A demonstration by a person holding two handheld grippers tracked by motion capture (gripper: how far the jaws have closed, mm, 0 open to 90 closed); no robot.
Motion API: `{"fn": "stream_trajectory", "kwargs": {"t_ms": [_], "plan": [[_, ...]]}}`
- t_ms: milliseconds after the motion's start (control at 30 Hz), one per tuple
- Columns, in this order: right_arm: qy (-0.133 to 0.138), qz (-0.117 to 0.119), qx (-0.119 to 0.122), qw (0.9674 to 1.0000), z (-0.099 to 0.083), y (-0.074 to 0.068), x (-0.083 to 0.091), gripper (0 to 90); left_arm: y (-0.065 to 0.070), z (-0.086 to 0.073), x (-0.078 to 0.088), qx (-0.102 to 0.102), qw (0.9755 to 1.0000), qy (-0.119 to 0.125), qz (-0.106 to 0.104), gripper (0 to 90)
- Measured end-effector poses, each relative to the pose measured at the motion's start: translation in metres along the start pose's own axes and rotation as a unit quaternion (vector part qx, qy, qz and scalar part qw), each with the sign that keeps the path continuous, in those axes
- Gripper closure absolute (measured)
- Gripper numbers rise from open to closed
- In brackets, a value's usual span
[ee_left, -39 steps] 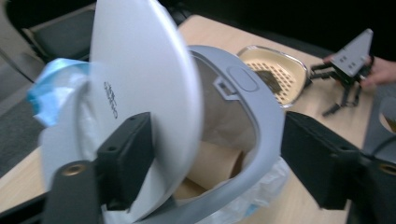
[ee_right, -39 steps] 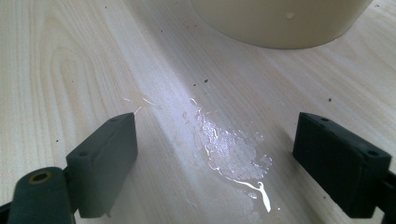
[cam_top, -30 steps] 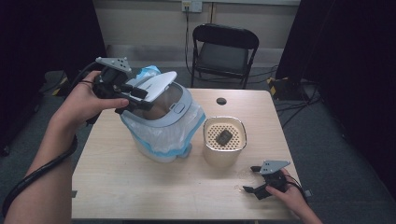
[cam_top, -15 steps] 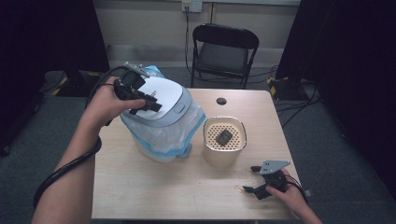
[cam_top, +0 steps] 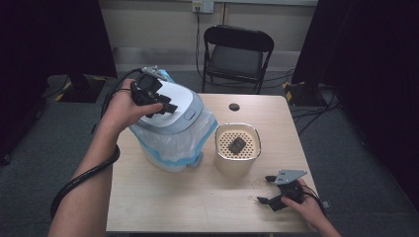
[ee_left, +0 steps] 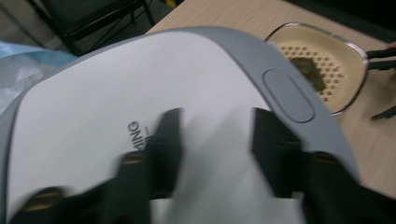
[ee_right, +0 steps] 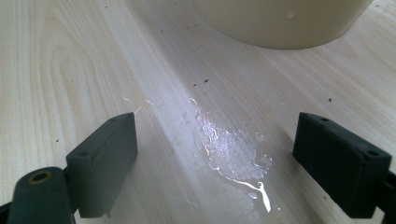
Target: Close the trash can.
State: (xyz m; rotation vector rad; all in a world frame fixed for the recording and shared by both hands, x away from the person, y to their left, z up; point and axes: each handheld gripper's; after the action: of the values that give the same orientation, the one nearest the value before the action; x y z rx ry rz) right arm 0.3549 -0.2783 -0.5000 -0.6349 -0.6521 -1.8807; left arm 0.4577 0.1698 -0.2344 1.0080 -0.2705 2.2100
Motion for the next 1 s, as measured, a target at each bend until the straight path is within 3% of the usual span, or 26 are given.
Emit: {"fn": "stream_trajectory", "kwargs": {"t_ms": [33,67,233,300,433,600,800,1000], "plan": [[0.0,0.0,0.0,1.0,0.0,0.0,0.0,13.2,-0.001,-0.002,0.001,0.011,0.9999,0.001,0.007,37.4],[0.0,0.0,0.0,1.0,0.0,0.0,0.0,13.2,-0.002,-0.004,0.004,0.01,0.9999,0.002,0.006,31.5],[0.0,0.0,0.0,1.0,0.0,0.0,0.0,13.2,-0.006,-0.025,0.028,0.014,0.9994,0.031,-0.012,18.8],[0.0,0.0,0.0,1.0,0.0,0.0,0.0,13.2,-0.007,-0.034,0.036,0.014,0.9995,0.027,-0.009,16.7],[0.0,0.0,0.0,1.0,0.0,0.0,0.0,13.3,-0.01,-0.057,0.054,0.03,0.9985,0.037,-0.026,16.7],[0.0,0.0,0.0,1.0,0.0,0.0,0.0,13.2,-0.011,-0.087,0.06,0.037,0.9984,0.036,-0.023,16.6],[0.0,0.0,0.0,1.0,0.0,0.0,0.0,13.1,-0.011,-0.129,0.048,0.04,0.9983,0.035,-0.024,16.6],[0.0,0.001,0.0,1.0,0.0,0.0,0.0,13.1,-0.007,-0.172,0.018,0.043,0.9978,0.032,-0.039,16.6]]}}
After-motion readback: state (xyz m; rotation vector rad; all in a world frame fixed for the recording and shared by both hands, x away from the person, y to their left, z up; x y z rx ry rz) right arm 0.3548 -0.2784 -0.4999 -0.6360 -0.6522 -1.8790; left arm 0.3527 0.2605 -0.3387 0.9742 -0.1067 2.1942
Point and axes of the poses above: each handheld gripper's, and its own axes: x roughly backward along the jaws, z roughly out of its top, y roughly to its right, and after that the axes turned 12 degrees about x, right-handed
